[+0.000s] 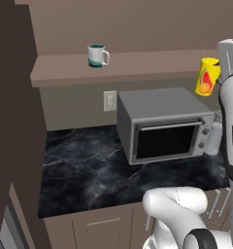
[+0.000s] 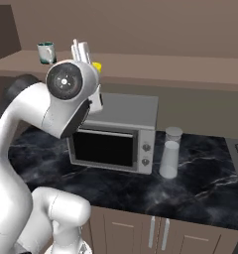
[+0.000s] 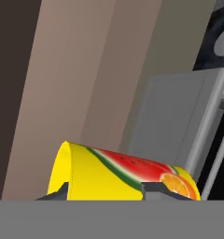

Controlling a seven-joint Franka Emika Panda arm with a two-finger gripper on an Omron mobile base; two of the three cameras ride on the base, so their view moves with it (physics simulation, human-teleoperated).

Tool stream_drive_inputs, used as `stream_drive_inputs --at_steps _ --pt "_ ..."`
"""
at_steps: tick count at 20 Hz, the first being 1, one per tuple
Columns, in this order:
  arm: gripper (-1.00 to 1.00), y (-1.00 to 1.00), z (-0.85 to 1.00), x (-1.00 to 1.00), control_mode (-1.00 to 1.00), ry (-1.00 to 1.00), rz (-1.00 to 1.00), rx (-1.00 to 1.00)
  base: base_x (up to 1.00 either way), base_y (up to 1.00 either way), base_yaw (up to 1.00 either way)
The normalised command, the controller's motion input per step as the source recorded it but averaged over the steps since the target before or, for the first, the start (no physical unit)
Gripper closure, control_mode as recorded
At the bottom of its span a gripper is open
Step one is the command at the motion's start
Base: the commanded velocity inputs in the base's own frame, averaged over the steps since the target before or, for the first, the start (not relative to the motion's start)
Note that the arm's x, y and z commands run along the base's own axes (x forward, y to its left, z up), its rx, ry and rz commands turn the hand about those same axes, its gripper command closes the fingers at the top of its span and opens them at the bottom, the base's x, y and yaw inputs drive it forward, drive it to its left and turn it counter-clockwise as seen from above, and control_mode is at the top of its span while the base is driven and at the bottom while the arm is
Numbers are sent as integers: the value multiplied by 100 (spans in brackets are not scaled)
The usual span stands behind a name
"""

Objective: There is a tray on the dining counter. Grab the cup, mug, and pitcher and place them on the tray. The pitcher may be placed next to the tray if it cannot fit the tray.

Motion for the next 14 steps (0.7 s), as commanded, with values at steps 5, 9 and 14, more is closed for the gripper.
stream_drive_inputs --at_steps 5,9,14 --pt "100 14 -10 -54 -100 3 -1 -3 0 0 0" --pt "100 41 -24 -26 -100 2 0 -5 0 0 0" --pt "100 52 -23 -3 -100 0 0 -5 0 0 0"
